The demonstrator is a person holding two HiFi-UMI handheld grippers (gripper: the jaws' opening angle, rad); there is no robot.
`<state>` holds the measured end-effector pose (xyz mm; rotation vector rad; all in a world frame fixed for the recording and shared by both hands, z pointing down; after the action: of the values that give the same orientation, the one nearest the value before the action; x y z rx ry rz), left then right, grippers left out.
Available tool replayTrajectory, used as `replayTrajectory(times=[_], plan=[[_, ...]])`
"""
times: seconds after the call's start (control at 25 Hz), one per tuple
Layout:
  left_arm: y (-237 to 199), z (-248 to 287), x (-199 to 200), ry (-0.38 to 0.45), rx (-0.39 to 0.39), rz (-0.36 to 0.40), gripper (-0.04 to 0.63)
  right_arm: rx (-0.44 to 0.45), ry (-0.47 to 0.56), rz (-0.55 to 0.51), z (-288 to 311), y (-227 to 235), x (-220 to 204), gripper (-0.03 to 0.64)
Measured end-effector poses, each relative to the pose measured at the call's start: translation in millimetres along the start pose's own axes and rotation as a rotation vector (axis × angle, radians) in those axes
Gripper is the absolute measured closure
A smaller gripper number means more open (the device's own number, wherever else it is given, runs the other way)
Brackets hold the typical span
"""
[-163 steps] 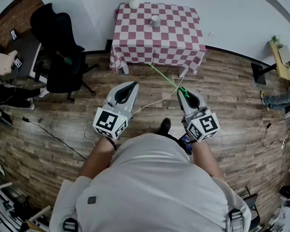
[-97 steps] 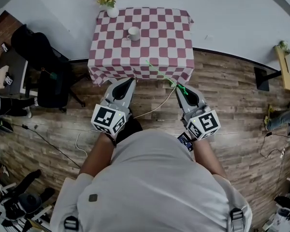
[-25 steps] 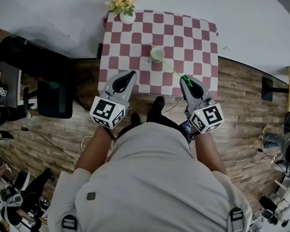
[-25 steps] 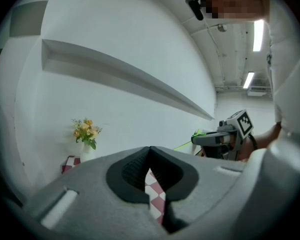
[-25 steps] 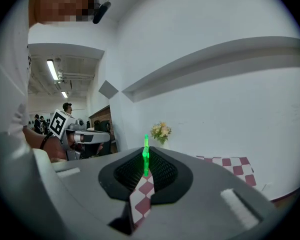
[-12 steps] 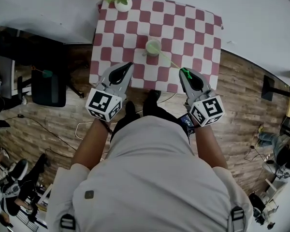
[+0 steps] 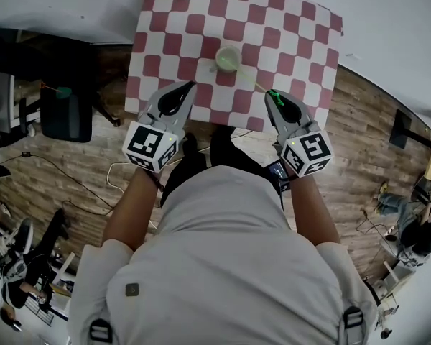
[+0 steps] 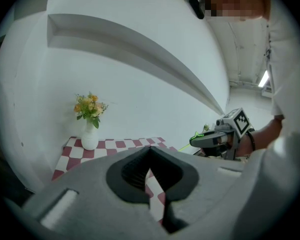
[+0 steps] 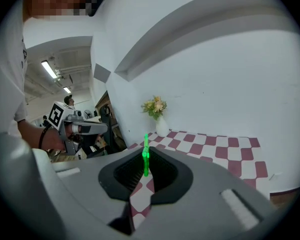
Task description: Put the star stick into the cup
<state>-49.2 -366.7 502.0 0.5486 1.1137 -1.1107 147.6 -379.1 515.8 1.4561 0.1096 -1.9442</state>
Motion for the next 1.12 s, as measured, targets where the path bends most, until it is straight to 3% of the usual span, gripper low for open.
replayTrajectory(times=[0.92,1.12], plan=[[-25.2,13.3,-31.0,-0.064,0.034,-0.050,0.591,0.005,-0.187,0.070,60.1,23.2,-47.2,0.584],[-29.1,9.2,-29.7,-0.056,0.045,-0.053,0.591,-0.005,-0.207,0.081,63.8,24.4,-50.2,0.521]])
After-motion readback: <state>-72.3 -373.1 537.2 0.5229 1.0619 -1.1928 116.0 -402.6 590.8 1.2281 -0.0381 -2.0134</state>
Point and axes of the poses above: the fingertips, and each gripper's own axes: z forward along the fingers, y to its right, x out of its top, the point moved 3 cm from there along -z, backward along the fingers, and after that the axes turned 11 degrees about x, right-handed, at the moved point
